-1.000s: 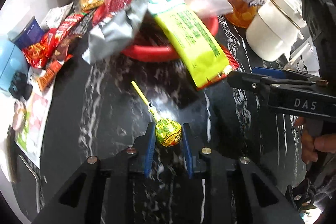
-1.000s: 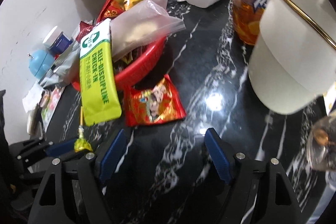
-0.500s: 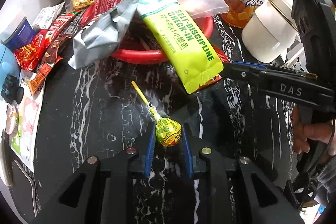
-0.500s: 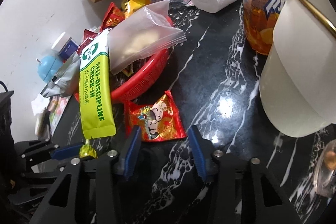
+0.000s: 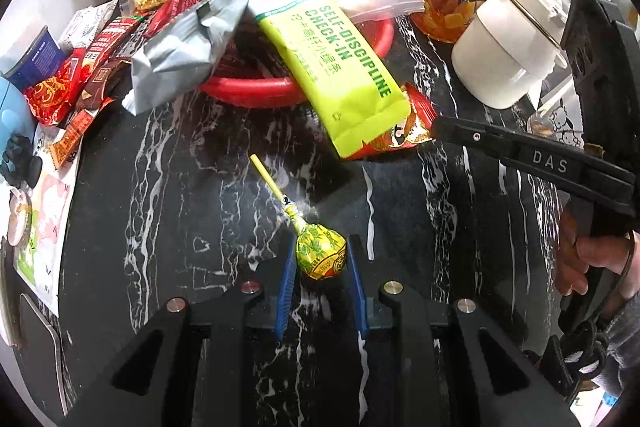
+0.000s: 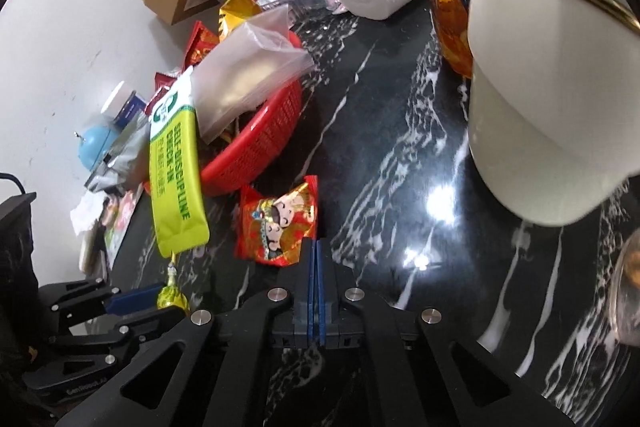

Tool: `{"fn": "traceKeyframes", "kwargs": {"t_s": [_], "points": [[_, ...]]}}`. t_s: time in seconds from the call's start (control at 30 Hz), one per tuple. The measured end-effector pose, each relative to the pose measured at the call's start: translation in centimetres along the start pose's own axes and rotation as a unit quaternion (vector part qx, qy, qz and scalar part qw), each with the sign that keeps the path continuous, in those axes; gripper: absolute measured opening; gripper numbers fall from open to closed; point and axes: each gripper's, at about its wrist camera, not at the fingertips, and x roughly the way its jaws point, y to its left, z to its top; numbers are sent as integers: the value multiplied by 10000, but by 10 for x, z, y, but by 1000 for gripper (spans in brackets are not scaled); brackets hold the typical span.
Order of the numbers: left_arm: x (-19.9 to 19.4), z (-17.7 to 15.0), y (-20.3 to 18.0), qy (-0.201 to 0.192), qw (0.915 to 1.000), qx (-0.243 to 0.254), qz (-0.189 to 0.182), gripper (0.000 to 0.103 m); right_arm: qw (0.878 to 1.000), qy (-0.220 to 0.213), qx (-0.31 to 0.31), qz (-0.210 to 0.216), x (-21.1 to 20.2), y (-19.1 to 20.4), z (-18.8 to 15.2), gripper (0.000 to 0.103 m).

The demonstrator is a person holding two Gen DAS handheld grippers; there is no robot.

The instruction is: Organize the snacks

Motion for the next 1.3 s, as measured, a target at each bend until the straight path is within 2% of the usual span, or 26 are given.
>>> {"fn": "traceKeyframes", "kwargs": {"t_s": [0.4, 0.57, 0.77, 0.83, 0.9, 1.0, 1.2, 1.3], "points": [[-19, -17, -5, 55, 9999, 80, -100, 24, 9989, 234, 333, -220, -28, 3, -51, 1], [-24, -25, -12, 125, 9997, 138, -128, 24, 9975, 479, 361, -362, -41, 11, -82, 1], [-24, -30, -17, 180, 9996, 159, -165, 24, 9955, 734, 399, -459, -47, 20, -96, 5], [-26, -30, -16, 176, 9996, 147, -155, 24, 9943, 801, 440, -548, -45, 21, -95, 22], [-28, -31, -13, 159, 9997, 125, -131, 24, 9939, 771, 440, -649, -43, 24, -91, 53], [-33, -31, -8, 121, 9999, 86, -82, 24, 9946, 570, 238, -834, -44, 34, -83, 70], [-39, -31, 5, 83, 10000, 10, -23, 24, 9907, 617, -454, -1126, -32, 51, -69, 72], [-40, -31, 9, 100, 9999, -17, -36, 24, 9886, 661, -818, -1078, -27, 58, -65, 72]]}}
